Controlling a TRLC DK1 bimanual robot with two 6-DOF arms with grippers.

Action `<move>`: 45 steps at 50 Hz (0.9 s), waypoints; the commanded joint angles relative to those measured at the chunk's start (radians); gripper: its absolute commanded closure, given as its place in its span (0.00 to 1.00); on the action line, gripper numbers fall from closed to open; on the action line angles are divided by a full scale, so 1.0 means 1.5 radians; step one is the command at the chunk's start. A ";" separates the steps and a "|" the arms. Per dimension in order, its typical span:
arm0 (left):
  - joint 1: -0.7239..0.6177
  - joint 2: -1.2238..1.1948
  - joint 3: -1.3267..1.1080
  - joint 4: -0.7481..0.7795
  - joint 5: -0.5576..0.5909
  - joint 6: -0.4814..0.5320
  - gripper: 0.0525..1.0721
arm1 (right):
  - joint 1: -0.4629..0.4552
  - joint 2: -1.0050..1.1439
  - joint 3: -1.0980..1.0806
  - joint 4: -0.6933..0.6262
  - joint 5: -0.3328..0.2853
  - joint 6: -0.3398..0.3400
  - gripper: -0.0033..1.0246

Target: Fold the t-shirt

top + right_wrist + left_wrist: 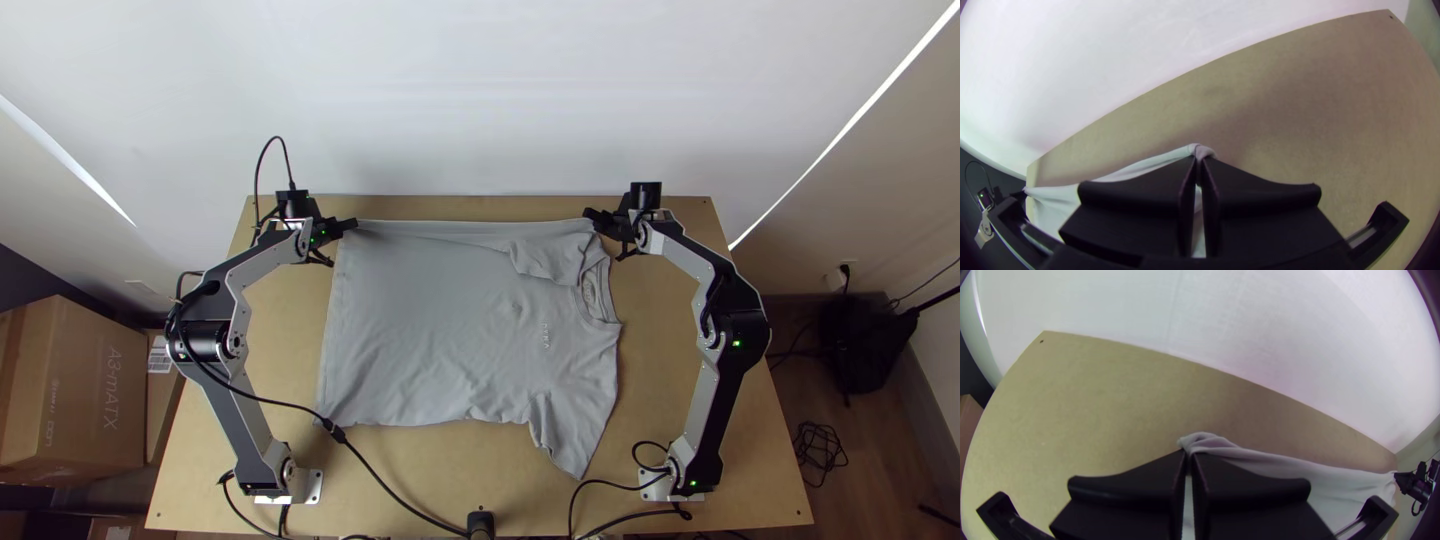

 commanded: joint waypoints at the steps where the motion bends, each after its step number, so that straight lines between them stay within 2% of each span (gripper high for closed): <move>1: 0.020 -0.042 0.003 -0.023 0.012 -0.022 0.98 | -0.014 -0.036 0.039 -0.049 0.012 0.021 0.98; 6: 0.028 -0.067 -0.026 -0.031 0.045 -0.029 0.98 | -0.011 -0.055 0.037 -0.083 0.012 0.021 0.98; 14: 0.040 -0.112 -0.082 -0.029 0.063 -0.031 0.98 | -0.004 -0.108 -0.012 -0.084 0.012 0.019 0.98; 45: 0.065 -0.239 -0.270 0.006 0.087 -0.027 0.98 | 0.026 -0.258 -0.231 -0.077 0.012 0.014 0.98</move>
